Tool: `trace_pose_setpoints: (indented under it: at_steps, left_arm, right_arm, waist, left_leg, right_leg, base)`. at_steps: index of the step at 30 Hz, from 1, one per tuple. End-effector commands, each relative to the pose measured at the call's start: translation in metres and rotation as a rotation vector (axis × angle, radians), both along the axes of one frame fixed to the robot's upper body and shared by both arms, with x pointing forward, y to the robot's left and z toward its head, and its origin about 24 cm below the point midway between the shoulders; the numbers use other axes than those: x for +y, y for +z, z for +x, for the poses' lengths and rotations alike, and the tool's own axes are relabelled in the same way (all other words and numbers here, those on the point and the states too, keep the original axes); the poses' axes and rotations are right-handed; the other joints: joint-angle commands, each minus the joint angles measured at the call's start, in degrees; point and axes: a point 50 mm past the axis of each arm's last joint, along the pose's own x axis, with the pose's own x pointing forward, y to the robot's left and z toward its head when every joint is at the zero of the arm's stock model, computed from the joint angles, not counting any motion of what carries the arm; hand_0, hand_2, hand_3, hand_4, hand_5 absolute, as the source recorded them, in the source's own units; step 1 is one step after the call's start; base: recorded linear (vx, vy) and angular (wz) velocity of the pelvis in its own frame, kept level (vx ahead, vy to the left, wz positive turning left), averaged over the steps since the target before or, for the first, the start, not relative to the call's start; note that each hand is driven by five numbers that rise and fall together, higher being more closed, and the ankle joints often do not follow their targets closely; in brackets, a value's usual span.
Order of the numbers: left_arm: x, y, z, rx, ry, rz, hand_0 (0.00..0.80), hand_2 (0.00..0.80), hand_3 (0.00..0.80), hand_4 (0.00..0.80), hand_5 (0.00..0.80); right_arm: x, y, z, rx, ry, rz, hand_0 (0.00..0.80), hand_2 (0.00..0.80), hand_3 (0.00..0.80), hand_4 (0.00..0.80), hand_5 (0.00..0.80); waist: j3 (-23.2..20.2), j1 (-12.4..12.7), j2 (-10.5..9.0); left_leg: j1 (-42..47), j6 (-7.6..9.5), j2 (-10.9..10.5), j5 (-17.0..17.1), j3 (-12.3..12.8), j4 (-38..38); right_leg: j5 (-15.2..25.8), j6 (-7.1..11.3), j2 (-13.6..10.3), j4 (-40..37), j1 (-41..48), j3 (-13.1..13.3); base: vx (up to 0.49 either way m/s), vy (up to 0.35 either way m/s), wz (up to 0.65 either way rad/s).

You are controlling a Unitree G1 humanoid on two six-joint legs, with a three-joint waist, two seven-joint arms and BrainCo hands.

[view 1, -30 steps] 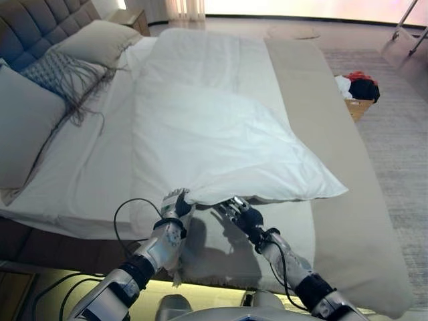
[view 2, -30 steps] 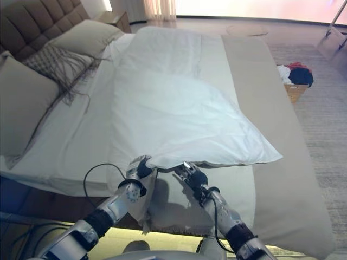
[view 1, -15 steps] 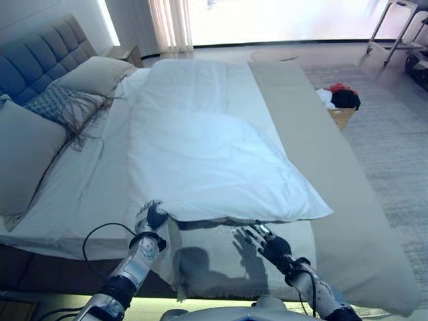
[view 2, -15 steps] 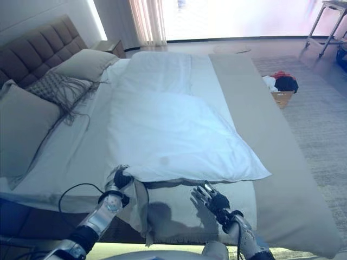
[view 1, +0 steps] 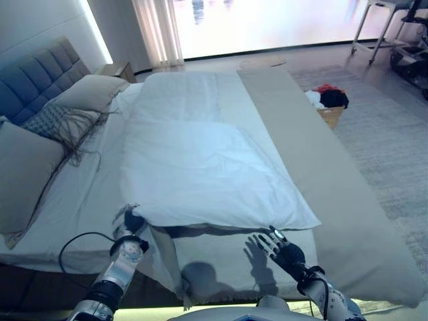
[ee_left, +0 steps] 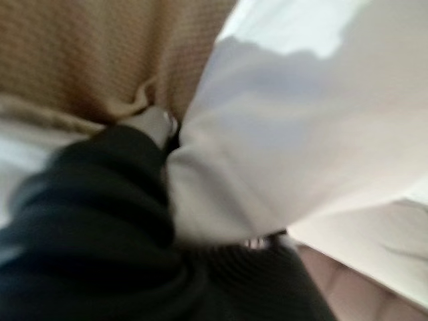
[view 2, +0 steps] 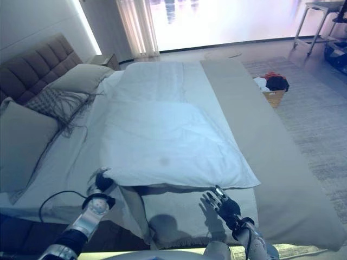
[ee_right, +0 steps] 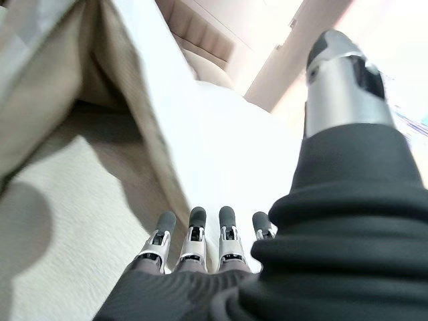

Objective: Make the bed neatly

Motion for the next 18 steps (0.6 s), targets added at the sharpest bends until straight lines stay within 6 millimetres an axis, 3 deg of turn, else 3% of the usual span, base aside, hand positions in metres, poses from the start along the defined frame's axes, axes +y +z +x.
trace_pose_setpoints:
  at_steps: [1,7,12,15,18]
  left_arm:
    - [0.079,0.061,0.003,-0.235,0.22,0.159,0.8,0.8,0.8,0.8,0.8]
    - [0.121,0.071,-0.017,-0.146,0.361,0.265,0.8,0.8,0.8,0.8,0.8]
    - [0.159,0.073,-0.051,-0.024,0.524,0.35,0.8,0.8,0.8,0.8,0.8]
    - [0.177,0.075,-0.07,0.057,0.616,0.384,0.8,0.8,0.8,0.8,0.8]
    - [0.184,0.081,-0.078,0.118,0.617,0.438,0.8,0.8,0.8,0.8,0.8]
  right_arm:
    - [0.0,-0.002,-0.002,-0.02,-0.027,0.027,0.0,0.0,0.0,0.0,0.0]
    - [-0.014,-0.006,-0.013,0.026,-0.04,-0.003,0.0,0.0,0.0,0.0,0.0]
    - [-0.023,-0.005,-0.018,0.024,-0.052,-0.015,0.0,0.0,0.0,0.0,0.0]
    - [-0.026,-0.004,-0.02,0.028,-0.055,-0.027,0.0,0.0,0.0,0.0,0.0]
    - [-0.027,-0.003,-0.022,0.024,-0.066,-0.022,0.0,0.0,0.0,0.0,0.0]
  waist:
    - [-0.6,-0.6,-3.61]
    - [-1.1,-1.1,-2.69]
    - [-1.1,-1.8,-1.87]
    - [-1.1,-2.0,-1.62]
    - [-1.1,-1.6,-1.7]
  left_leg:
    - [-1.6,-3.09,-2.3,3.8,-0.3,-2.2]
    - [-1.8,-3.45,-2.8,3.9,0.4,-2.9]
    - [-1.5,-3.21,-3.3,3.2,0.7,-2.7]
    - [-1.4,-3.05,-3.5,3.0,0.8,-2.6]
    - [-1.6,-3.05,-3.5,2.8,0.6,-2.5]
  right_leg:
    - [16.8,7.46,-1.8,-28.5,17.0,-1.9]
    - [16.6,7.49,-1.8,-28.7,16.3,-2.3]
    - [16.0,7.64,-2.1,-28.0,16.0,-2.1]
    - [15.9,7.82,-2.2,-27.8,15.8,-2.0]
    - [15.8,7.97,-2.3,-27.7,15.6,-2.2]
  base:
    - [-0.012,0.095,-0.02]
    - [0.001,0.077,0.02]
    - [0.013,0.058,0.01]
    - [0.022,0.033,-0.05]
    - [0.001,0.004,-0.04]
